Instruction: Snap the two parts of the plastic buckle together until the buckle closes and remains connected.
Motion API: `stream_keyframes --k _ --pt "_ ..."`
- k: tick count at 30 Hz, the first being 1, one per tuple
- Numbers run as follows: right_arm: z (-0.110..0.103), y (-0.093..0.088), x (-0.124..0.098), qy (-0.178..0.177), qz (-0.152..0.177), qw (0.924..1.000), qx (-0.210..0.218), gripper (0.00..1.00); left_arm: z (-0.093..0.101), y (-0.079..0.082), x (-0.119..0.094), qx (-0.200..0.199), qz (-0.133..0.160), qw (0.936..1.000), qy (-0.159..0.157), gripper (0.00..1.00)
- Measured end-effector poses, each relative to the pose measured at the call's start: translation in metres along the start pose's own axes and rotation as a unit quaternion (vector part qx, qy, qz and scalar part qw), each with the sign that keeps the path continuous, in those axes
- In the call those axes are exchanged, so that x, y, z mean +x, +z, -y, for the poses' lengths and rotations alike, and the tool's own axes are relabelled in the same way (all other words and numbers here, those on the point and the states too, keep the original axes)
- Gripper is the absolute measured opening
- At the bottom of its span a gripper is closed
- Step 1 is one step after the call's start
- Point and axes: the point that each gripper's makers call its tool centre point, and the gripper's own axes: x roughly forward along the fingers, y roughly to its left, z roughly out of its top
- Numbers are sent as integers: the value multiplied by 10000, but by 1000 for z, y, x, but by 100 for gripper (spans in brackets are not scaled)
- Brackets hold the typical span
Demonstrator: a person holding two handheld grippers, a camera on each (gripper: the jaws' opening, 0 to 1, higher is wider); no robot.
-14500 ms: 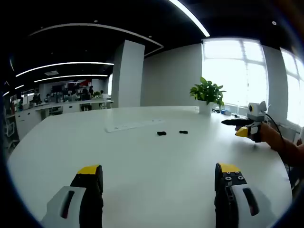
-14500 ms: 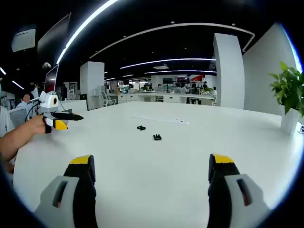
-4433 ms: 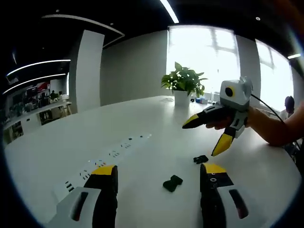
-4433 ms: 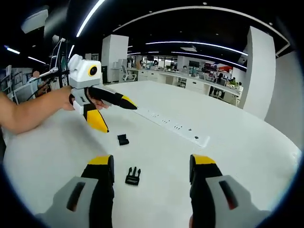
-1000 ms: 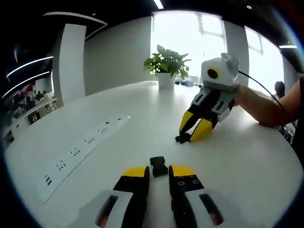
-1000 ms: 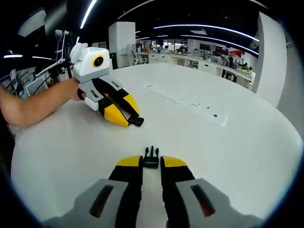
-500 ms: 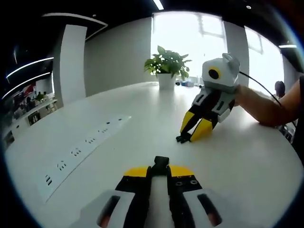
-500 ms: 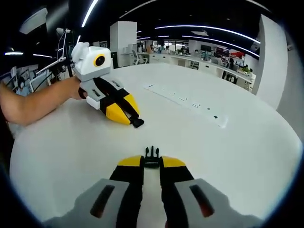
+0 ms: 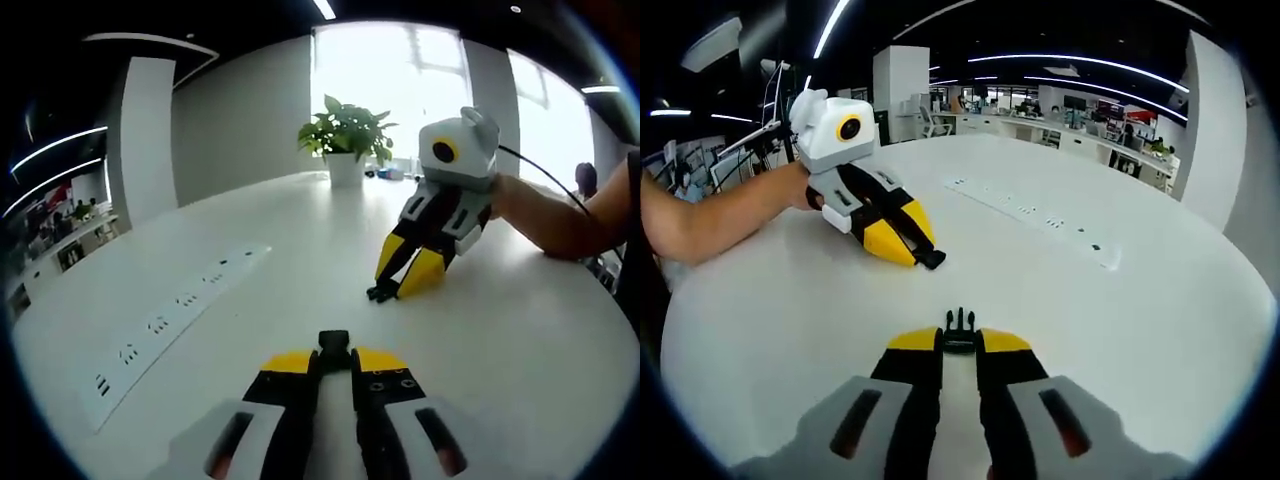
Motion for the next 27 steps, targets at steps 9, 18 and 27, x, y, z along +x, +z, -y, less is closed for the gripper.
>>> stream_keyframes --k 9,18,27 --pt "-1 0 0 -32 24 10000 8 12 0 0 0 -111 -2 9999 21 12" --pt "-1 0 1 -31 32 10000 31 12 -4 -1 1 -196 13 9998 55 12" --pt "-2 -1 1 -20 19 9999 119 11 -7 -1 0 -135 -12 9998 116 11"
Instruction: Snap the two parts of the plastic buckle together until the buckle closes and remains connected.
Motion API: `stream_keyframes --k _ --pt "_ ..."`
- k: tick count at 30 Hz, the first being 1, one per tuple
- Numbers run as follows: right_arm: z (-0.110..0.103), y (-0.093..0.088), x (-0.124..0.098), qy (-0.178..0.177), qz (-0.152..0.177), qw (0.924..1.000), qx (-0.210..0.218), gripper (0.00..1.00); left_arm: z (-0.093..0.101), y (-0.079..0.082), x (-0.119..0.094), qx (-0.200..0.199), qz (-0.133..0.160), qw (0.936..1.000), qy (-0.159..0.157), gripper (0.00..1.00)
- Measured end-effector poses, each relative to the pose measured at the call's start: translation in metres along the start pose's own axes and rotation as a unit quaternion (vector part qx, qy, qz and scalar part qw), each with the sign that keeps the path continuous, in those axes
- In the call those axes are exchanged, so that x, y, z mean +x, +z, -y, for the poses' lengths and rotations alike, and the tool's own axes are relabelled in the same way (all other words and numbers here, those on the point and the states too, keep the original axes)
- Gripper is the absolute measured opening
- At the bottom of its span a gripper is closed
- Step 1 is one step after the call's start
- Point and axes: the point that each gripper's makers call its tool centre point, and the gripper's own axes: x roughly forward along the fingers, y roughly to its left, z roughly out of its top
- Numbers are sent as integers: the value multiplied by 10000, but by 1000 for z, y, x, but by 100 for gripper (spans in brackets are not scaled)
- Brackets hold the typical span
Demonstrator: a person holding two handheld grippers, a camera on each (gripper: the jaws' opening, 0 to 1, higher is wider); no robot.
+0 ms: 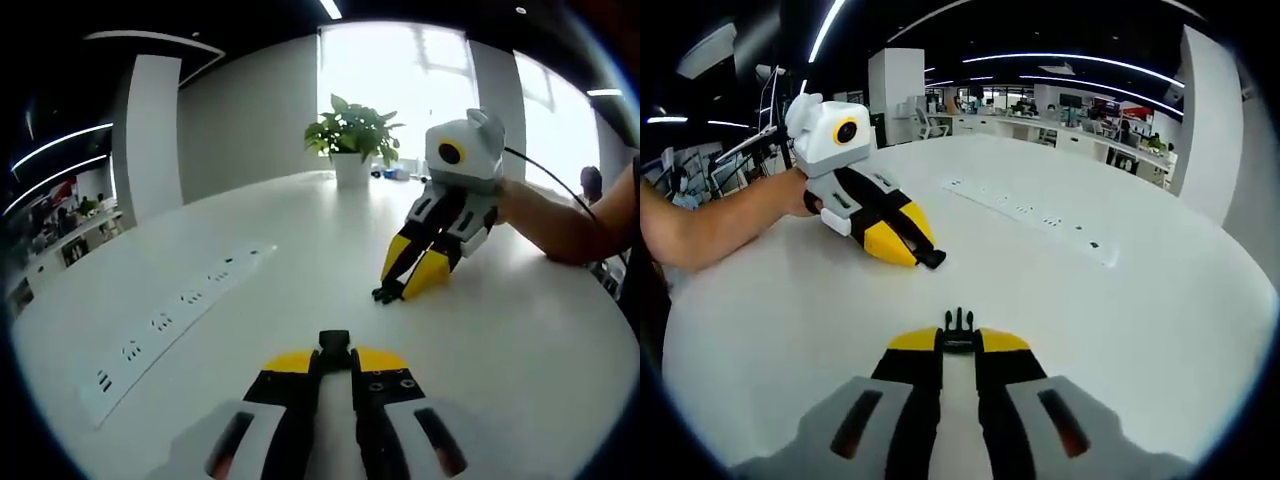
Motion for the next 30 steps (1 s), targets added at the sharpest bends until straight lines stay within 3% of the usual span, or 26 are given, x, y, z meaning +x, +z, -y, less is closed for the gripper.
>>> stream_keyframes --k 9,12,15,25,30 --pt "0 0 0 -4 7 10000 32 11 -1 -1 0 43 -5 10000 -45 11" --pt "1 1 0 -24 8 10000 9 11 9 -2 -3 83 -17 10000 -25 11" --pt "3 4 1 -69 119 9999 95 11 0 -1 -5 420 -118 9985 323 11" --pt "7 10 -2 -181 238 9995 137 11 -4 7 -12 -113 70 9997 222 11" --pt "7 12 -3 -193 228 9994 173 11 -5 11 -15 -200 147 9995 191 11"
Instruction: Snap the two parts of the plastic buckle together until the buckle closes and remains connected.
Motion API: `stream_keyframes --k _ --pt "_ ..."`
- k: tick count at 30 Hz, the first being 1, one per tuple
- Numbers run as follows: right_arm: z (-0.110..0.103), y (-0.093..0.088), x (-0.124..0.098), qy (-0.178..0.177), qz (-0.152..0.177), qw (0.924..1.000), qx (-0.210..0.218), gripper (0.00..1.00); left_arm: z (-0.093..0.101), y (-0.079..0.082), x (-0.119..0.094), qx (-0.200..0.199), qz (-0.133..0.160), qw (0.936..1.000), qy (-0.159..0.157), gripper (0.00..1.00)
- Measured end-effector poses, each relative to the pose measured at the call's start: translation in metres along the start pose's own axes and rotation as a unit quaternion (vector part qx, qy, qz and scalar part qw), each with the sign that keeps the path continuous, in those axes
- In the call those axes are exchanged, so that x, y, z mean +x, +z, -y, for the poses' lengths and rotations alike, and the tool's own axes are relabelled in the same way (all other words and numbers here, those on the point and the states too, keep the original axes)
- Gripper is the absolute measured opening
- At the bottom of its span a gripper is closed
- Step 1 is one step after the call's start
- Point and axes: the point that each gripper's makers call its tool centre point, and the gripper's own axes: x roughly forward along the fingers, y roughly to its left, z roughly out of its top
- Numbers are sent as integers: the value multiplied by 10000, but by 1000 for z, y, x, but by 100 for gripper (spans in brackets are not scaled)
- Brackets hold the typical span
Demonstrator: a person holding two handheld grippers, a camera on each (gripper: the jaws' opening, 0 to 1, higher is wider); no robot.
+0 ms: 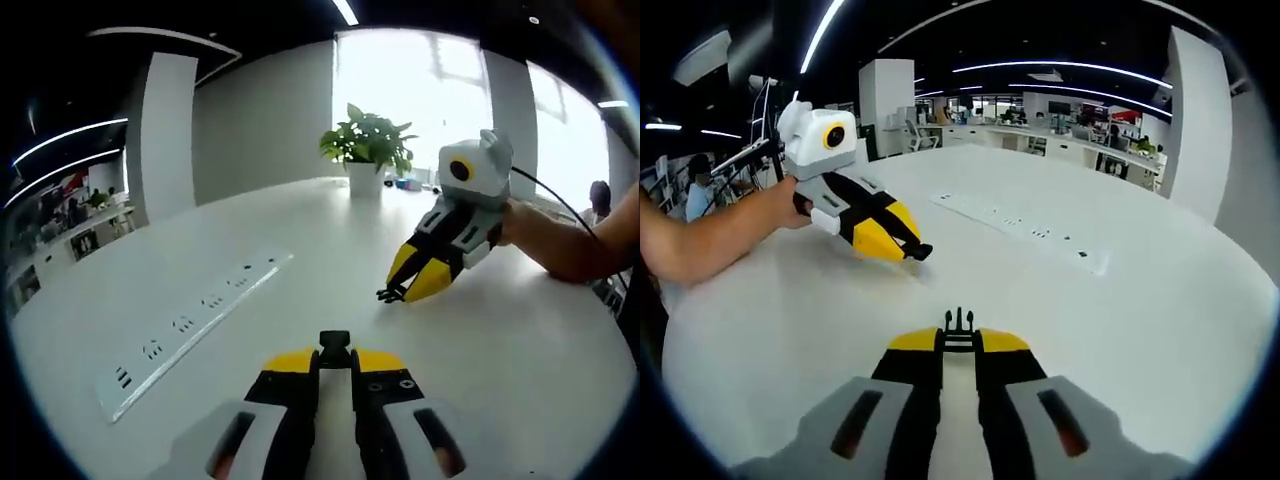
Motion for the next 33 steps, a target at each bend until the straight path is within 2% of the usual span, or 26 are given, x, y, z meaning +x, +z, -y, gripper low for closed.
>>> stream_keyframes --k 6,9,15,27,28,29,33 --pt "0 5 -2 -64 23 10000 -12 11 2 4 -1 117 -15 9999 -36 11" --pt "10 16 -5 -351 203 9991 -151 11 4 11 -5 162 34 9998 -55 11" --pt "11 31 -15 -434 408 9982 -88 11 4 18 -12 124 86 9999 -34 11" --pt "5 32 -16 -361 342 9987 -121 11 9 17 -14 139 -12 9998 -121 10" --pt "4 32 -16 -348 336 9988 -121 11 8 17 -15 185 -3 9998 -63 10" --pt "3 32 -16 -328 325 9989 -113 11 3 21 -16 335 134 9993 118 10" --pt "-2 29 -15 -234 246 9993 -129 11 8 23 -23 302 195 9993 33 9"
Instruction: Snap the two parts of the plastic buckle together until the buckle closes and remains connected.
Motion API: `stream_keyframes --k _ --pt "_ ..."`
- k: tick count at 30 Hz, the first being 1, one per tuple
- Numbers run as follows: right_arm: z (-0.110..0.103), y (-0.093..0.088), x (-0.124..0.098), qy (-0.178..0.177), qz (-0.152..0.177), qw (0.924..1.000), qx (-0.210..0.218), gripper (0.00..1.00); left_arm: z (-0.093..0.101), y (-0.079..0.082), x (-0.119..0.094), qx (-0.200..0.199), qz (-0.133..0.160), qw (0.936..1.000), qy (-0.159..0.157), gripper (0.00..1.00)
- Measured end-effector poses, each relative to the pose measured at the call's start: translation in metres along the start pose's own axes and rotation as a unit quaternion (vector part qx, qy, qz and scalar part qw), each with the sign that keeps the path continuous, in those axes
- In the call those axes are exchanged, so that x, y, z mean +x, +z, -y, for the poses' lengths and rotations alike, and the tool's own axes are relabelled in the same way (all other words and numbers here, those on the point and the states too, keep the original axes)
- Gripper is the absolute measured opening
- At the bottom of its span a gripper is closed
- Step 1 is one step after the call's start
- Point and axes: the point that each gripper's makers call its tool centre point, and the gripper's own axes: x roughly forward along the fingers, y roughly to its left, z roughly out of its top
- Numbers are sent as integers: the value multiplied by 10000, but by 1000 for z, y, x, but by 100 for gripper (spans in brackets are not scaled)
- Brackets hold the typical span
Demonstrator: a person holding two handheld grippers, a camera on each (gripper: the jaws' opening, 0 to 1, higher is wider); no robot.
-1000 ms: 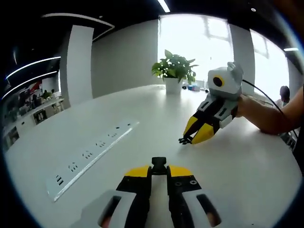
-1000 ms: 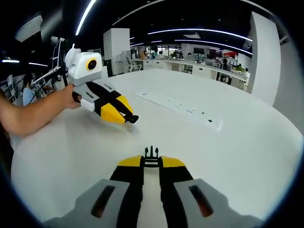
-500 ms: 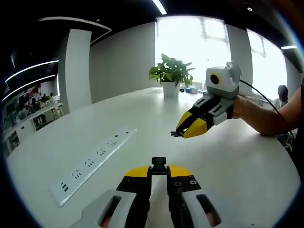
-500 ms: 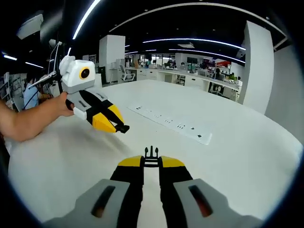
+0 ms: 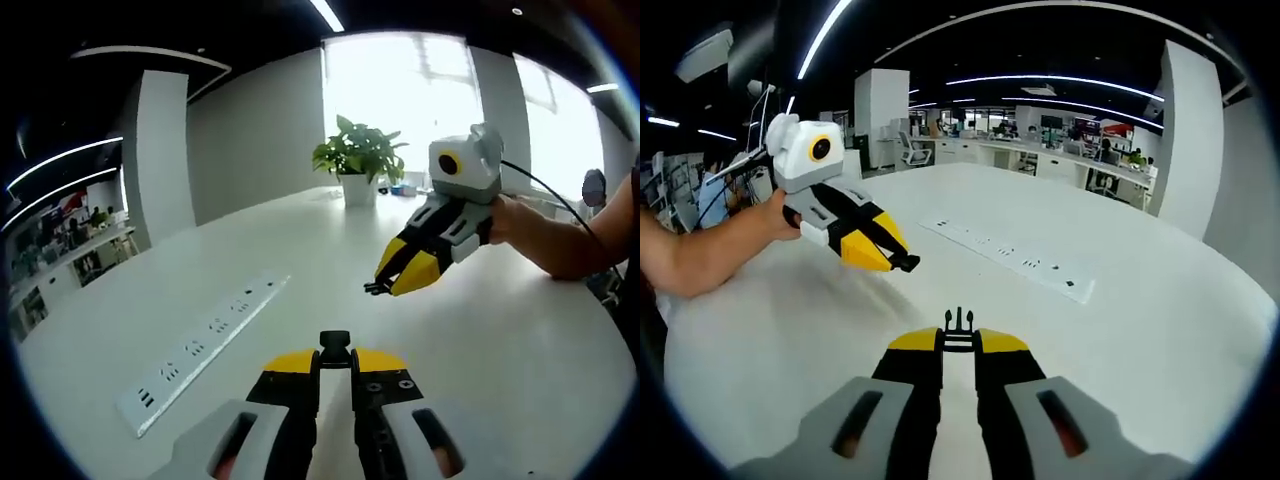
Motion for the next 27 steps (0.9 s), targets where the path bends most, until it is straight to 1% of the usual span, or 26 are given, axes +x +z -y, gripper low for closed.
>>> stream_keyframes --k 4,7,14,20,24,27 --pt "-3 2 -1 35 8 10000 2 11 5 -7 -2 26 -158 9998 -91 9" --pt "-6 4 -3 45 17 10000 -14 10 10 -12 -2 31 -222 9997 -108 9" --pt "-12 5 -1 120 -31 9999 -41 10 16 -12 -7 1 -222 9997 -94 9" --pt "-20 3 1 218 -106 9997 -87 11 18 -21 -11 -44 -352 9993 -82 9" --pt "-21 2 1 227 -147 9996 -124 11 18 -22 -14 -78 -367 9993 -34 9" --pt "-20 3 1 224 -105 9996 -133 11 18 -23 -15 -94 -364 9993 -7 9"
